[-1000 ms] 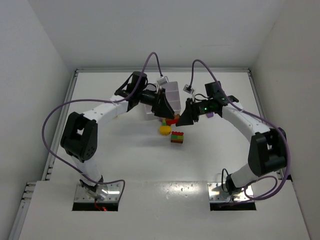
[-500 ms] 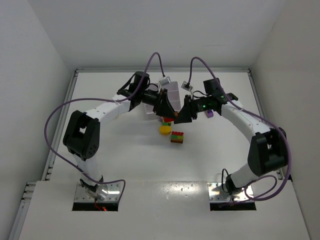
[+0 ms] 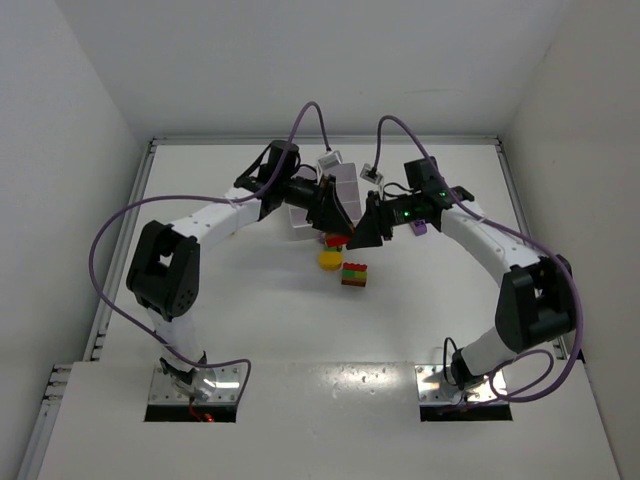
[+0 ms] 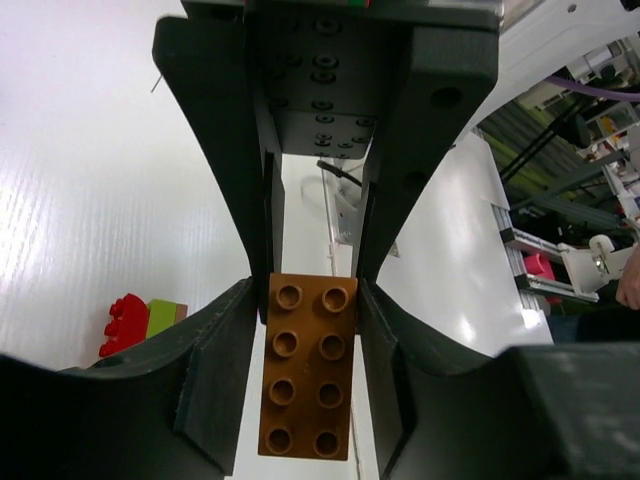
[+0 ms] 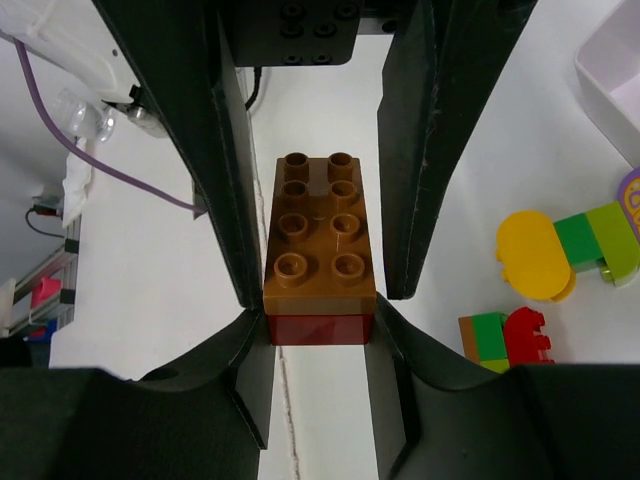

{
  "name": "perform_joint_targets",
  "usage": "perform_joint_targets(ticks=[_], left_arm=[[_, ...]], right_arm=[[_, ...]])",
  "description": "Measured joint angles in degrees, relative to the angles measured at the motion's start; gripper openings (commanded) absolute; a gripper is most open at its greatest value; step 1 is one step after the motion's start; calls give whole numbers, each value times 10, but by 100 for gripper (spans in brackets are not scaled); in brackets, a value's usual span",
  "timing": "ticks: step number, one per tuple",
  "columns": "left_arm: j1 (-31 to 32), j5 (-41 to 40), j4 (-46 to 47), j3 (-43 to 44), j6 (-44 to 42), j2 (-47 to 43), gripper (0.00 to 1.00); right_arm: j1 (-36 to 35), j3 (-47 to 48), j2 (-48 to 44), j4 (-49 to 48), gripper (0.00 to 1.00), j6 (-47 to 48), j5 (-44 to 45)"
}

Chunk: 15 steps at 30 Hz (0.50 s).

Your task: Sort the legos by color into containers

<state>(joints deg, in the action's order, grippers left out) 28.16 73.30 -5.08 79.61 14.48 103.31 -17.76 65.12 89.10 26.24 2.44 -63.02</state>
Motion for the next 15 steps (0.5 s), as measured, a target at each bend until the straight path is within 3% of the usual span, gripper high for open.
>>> perform_joint_targets(ticks=[2, 15], left_arm=[[0, 0, 0, 5, 2, 0, 51], [1, 6, 1, 10, 8, 1, 0]], right_arm=[[-1, 0, 0, 0, 0, 2, 0], [-5, 0, 0, 3, 0, 6, 4]])
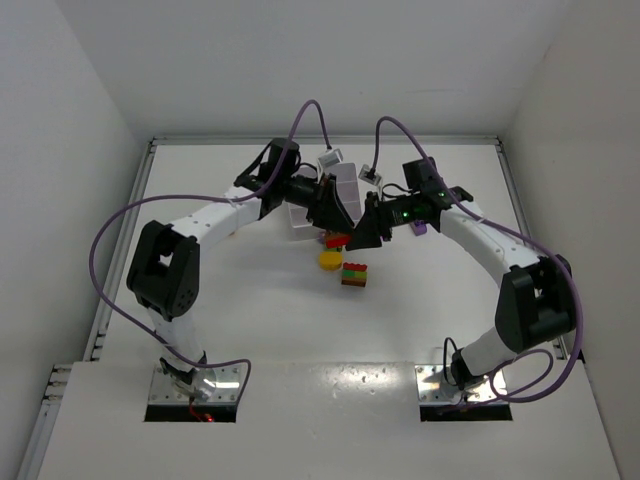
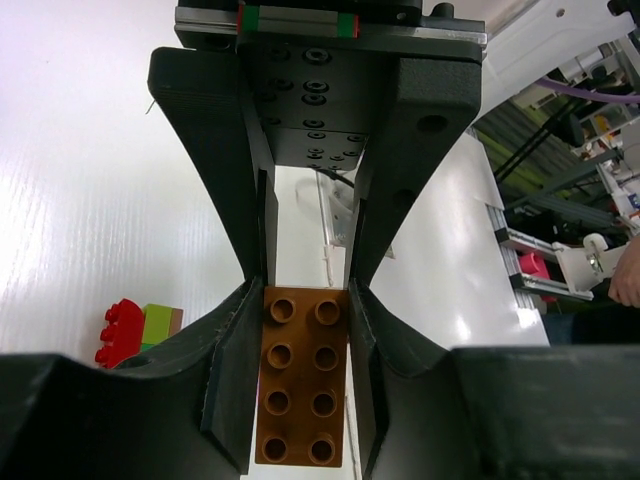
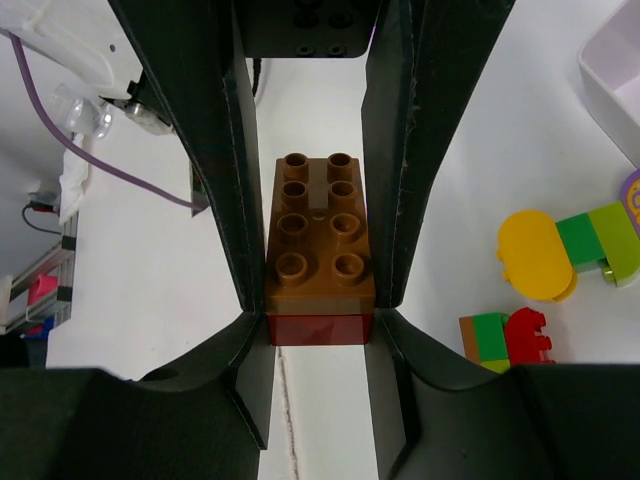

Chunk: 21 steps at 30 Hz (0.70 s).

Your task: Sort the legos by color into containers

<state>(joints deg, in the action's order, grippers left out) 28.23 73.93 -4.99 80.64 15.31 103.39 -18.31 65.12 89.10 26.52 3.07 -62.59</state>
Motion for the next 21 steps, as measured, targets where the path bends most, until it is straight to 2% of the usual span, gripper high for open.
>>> perform_joint_targets(ticks=[6, 11, 15, 21], left_arm=[[-4, -5, 5, 0, 7, 0, 0], [-16, -4, 45, 0, 53, 2, 0], [-55, -28, 102, 2, 103, 3, 0], [-83, -53, 109, 23, 114, 8, 0]], right_arm=[[2, 0, 0, 1, 0, 4, 0], [2, -5, -7, -7, 0, 11, 4], [2, -20, -15, 14, 0, 23, 9], [5, -26, -19, 47, 0, 55, 23]])
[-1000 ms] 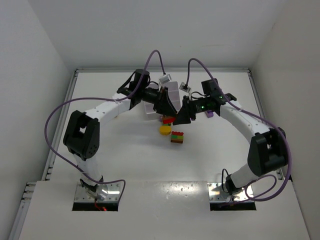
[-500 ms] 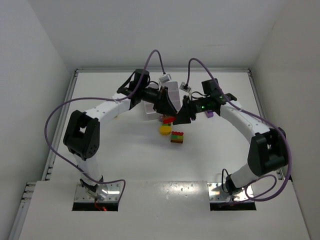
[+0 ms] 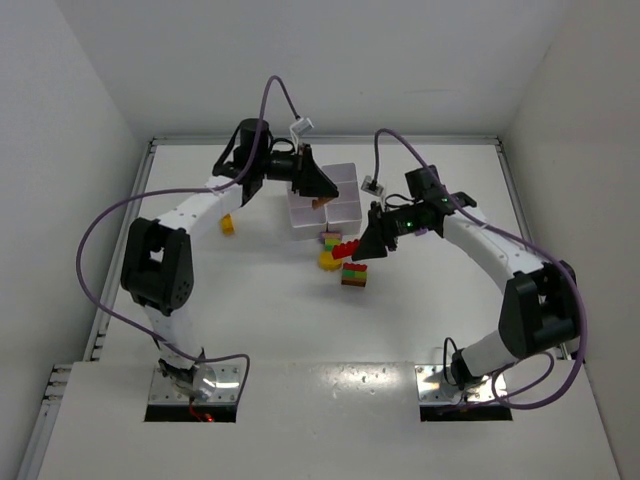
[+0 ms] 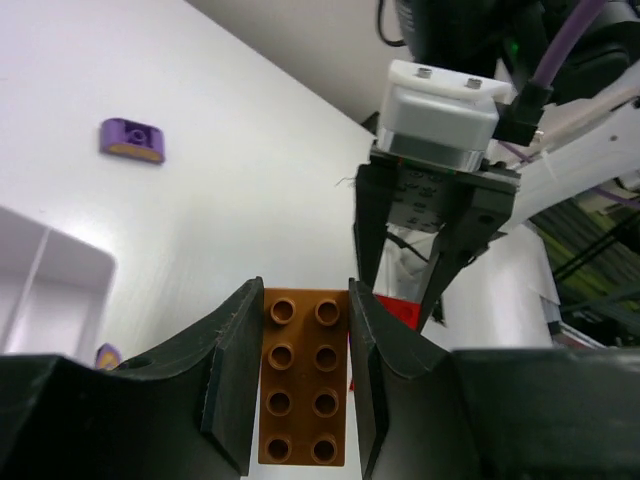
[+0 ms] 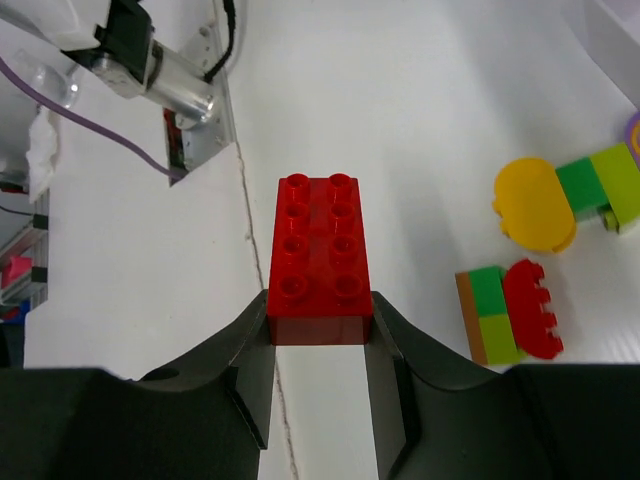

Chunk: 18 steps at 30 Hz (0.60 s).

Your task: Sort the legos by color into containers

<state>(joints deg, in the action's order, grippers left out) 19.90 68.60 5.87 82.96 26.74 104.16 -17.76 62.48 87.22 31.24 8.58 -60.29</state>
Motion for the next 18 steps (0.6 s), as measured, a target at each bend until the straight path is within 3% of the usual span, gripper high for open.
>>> perform_joint_targets(ticks=[3, 6, 13, 18], left_arm=[[-10, -29, -47, 7, -45, -8, 0], [-28, -109, -122, -35, -109, -64, 0], [-42, -362, -275, -157, -231, -254, 0], [-53, -510, -342, -206, -296, -259, 0]], right_arm=[[12, -13, -15, 17, 0, 14, 23], [45, -35, -42, 29, 0, 21, 69], [109, -55, -82, 93, 0, 36, 245], [134, -51, -72, 158, 0, 75, 351]])
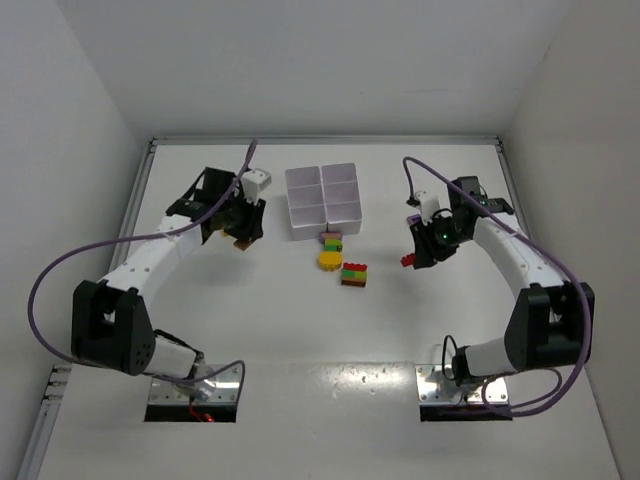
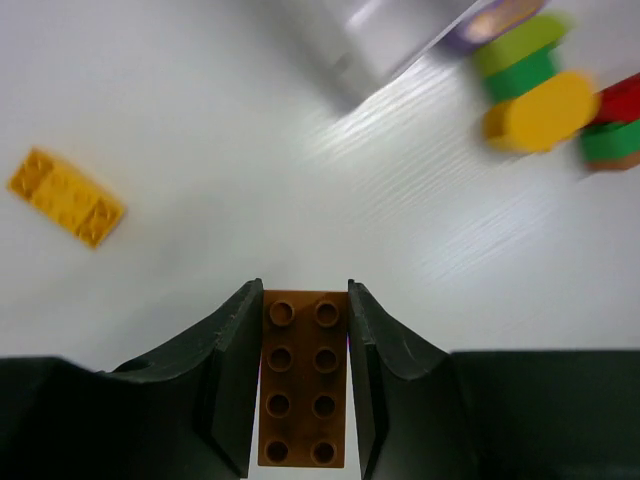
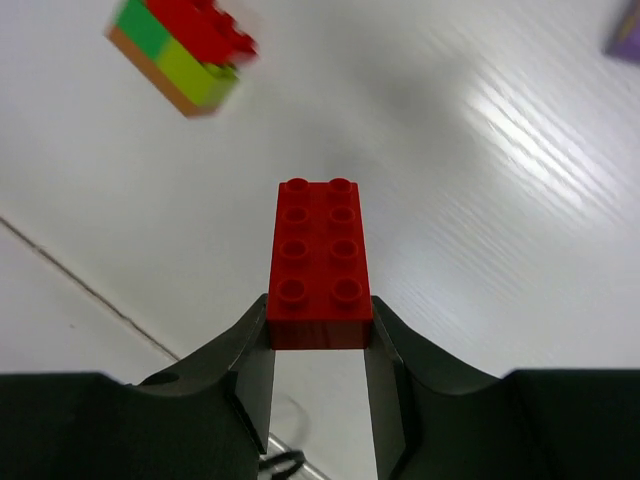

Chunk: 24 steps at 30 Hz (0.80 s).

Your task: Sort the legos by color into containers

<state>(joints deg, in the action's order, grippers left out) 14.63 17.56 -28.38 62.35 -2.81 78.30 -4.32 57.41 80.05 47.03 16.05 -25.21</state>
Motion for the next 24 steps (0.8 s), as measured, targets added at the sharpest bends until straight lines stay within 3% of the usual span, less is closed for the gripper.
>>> perform_joint_targets(ticks=[10, 24], left_arm=[[-40, -116, -80, -13, -37, 128, 0], [-77, -158, -88, -27, -43, 210, 3]], right_arm=[[22, 97, 146, 53, 0, 49, 110], [19, 102, 197, 48, 1, 54, 168]])
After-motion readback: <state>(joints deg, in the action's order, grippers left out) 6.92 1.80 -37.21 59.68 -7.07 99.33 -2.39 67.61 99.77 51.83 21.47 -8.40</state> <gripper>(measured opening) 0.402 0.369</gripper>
